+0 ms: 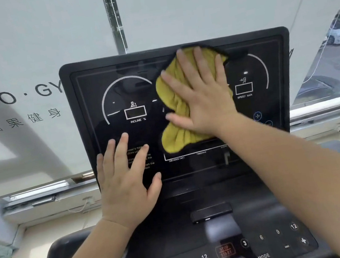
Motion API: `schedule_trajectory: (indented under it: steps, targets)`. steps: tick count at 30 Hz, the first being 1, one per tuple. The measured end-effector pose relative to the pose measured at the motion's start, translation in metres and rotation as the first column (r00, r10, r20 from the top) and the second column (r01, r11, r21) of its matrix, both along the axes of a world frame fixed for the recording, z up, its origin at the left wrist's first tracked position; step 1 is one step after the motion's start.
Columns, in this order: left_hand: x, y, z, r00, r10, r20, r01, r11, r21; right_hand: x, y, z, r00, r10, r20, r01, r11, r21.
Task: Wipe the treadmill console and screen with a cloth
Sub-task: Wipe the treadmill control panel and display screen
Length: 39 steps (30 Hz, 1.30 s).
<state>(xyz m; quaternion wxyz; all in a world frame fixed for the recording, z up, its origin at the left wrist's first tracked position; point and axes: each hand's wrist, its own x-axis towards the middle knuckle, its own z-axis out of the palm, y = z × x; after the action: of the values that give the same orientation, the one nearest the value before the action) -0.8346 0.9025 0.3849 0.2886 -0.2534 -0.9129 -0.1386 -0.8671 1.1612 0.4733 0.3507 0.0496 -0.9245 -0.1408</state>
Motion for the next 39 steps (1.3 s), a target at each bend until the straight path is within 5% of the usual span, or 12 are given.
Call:
schedule_trajectory:
  steps: [5, 16, 23, 30, 35, 39]
  targets:
    - [0.002, -0.002, 0.001, 1.0, 0.004, 0.01, -0.004, 1.0, -0.018, -0.011, 0.001, 0.025, 0.997, -0.081, 0.001, 0.08, 0.995, -0.062]
    - [0.041, 0.038, -0.043, 0.994, -0.104, -0.02, 0.103, 0.994, -0.027, 0.075, 0.021, -0.121, 0.996, 0.078, 0.034, -0.076, 0.996, -0.055]
    - [0.067, 0.077, -0.053, 0.997, -0.079, 0.022, 0.08, 0.996, -0.03, 0.053, 0.062, -0.08, 0.971, 0.232, 0.062, -0.238, 0.965, 0.108]
    - [0.087, 0.097, -0.068, 0.998, -0.027, 0.056, 0.027, 1.0, 0.003, 0.02, 0.09, -0.001, 0.992, 0.128, 0.017, -0.128, 0.989, 0.072]
    - [0.098, 0.108, -0.079, 0.995, 0.026, 0.097, -0.027, 1.0, 0.008, 0.047, 0.087, -0.042, 0.998, 0.047, 0.029, -0.045, 0.996, -0.072]
    - [0.104, 0.117, -0.081, 0.991, 0.033, 0.133, -0.034, 0.999, 0.005, 0.086, 0.098, -0.102, 0.988, 0.105, 0.11, -0.101, 0.994, -0.037]
